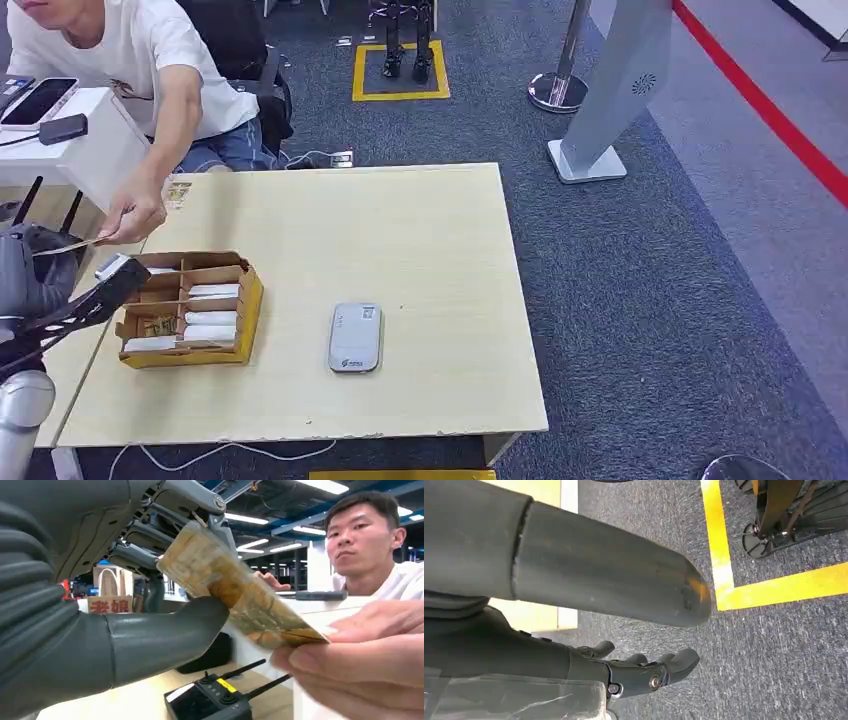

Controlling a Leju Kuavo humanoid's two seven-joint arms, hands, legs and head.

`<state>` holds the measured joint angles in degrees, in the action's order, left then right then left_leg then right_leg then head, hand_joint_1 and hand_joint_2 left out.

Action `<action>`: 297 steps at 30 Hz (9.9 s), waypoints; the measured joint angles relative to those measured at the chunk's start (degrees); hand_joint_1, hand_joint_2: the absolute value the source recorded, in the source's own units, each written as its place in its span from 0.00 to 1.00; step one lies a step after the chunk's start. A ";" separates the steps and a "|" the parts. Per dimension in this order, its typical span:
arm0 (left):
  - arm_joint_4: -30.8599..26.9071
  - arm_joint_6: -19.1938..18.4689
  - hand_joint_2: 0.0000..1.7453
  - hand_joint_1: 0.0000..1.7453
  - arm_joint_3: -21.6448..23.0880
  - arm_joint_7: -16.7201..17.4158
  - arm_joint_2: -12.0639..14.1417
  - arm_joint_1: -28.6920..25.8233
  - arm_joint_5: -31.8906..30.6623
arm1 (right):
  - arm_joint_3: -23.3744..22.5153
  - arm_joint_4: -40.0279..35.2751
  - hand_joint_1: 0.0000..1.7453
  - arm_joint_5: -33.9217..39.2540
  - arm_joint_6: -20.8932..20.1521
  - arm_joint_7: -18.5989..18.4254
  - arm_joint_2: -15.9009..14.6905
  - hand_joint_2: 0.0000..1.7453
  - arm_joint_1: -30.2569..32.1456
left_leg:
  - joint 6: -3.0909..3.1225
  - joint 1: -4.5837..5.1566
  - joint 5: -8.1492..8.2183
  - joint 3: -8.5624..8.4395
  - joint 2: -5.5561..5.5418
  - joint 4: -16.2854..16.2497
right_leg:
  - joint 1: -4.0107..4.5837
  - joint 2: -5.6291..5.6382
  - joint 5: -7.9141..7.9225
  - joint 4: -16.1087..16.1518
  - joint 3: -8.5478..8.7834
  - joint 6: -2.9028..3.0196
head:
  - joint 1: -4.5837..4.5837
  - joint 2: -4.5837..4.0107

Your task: Pass the card to the sensor for recognition and then transmit it.

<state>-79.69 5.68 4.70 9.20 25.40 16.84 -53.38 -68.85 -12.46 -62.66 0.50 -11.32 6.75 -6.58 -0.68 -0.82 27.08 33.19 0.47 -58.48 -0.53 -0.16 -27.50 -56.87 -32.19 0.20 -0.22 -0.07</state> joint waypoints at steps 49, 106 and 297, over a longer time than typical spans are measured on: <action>2.75 13.40 1.00 1.00 19.85 -4.83 -16.33 -6.58 -7.19 | 2.91 0.11 0.00 -2.23 0.35 -0.33 0.63 0.00 0.26 | 0.03 0.03 0.02 0.01 -0.06 -0.01 | -0.04 -0.04 0.00 0.02 0.01 -0.02 | 0.00 -0.02; 36.92 16.00 1.00 1.00 25.33 -9.09 -35.17 2.59 -4.72 | 7.74 0.15 0.00 -4.52 0.20 -3.13 0.63 0.00 -2.00 | 0.06 0.05 0.00 0.03 -0.07 -0.02 | -0.05 -0.05 0.05 0.02 0.02 -0.07 | -0.02 0.00; -15.80 -17.51 1.00 0.00 14.95 -3.23 21.46 -18.00 18.80 | 9.79 0.15 0.00 2.30 0.00 -1.97 0.39 0.00 0.96 | -0.03 -0.04 -0.19 0.07 0.01 0.04 | 0.02 0.02 0.13 -0.07 -0.06 0.07 | -0.02 0.00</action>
<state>-95.49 -11.82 19.65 5.97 46.86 -1.17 -34.58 -59.06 -12.31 -60.37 0.50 -13.29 7.15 -5.62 -0.70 -0.86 26.89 33.26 0.49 -58.44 -0.52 -0.15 -27.37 -56.94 -32.25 0.26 -0.24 -0.07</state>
